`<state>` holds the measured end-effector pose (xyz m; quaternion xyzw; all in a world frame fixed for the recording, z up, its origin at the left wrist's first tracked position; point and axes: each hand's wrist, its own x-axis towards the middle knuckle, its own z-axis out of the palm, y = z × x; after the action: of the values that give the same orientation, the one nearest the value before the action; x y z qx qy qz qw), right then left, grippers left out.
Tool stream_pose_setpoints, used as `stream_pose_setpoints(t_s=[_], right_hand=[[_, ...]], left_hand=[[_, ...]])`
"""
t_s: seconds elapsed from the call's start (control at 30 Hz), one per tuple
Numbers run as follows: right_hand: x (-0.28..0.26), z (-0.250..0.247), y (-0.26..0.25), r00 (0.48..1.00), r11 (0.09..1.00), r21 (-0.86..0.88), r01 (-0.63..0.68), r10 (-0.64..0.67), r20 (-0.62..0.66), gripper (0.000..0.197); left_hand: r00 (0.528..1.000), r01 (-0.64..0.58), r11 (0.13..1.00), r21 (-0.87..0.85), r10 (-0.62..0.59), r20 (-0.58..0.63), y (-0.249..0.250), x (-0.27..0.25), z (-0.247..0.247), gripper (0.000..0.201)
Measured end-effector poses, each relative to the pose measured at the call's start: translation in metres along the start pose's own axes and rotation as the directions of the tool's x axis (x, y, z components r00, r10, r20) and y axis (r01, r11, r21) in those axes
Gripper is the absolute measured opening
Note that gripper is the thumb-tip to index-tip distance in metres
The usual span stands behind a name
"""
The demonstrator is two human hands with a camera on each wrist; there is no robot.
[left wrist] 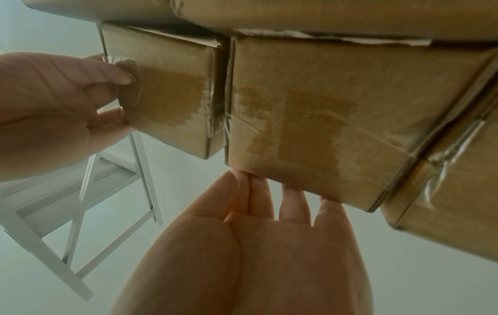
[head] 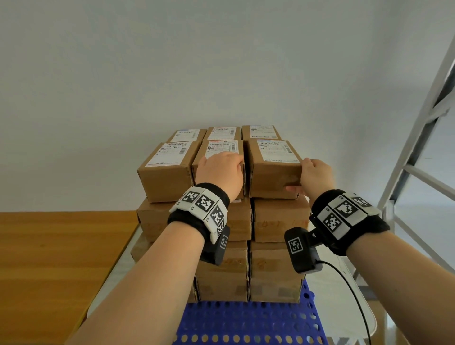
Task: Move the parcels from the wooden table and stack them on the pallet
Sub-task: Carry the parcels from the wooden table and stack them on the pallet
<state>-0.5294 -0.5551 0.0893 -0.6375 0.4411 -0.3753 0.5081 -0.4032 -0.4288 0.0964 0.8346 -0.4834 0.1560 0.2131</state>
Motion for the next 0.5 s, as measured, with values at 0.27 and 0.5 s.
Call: stream_pose_setpoints(t_s=[0.27, 0.5], right_hand=[[-0.0035, 0.0042, 0.0029, 0.999, 0.999, -0.032, 0.031, -0.031, 0.014, 0.027], [-0.0041, -0.0003, 0.0095, 0.986, 0.964, -0.209, 0.166, -0.162, 0.039, 0.05]], left_hand=[[1.0, 0.004, 1.0, -0.005, -0.004, 0.019, 0.0007, -0.0004, -0.0007, 0.037], [0.999, -0.02, 0.988, -0.155, 0.025, 0.028, -0.0063, -0.0006, -0.009, 0.039]])
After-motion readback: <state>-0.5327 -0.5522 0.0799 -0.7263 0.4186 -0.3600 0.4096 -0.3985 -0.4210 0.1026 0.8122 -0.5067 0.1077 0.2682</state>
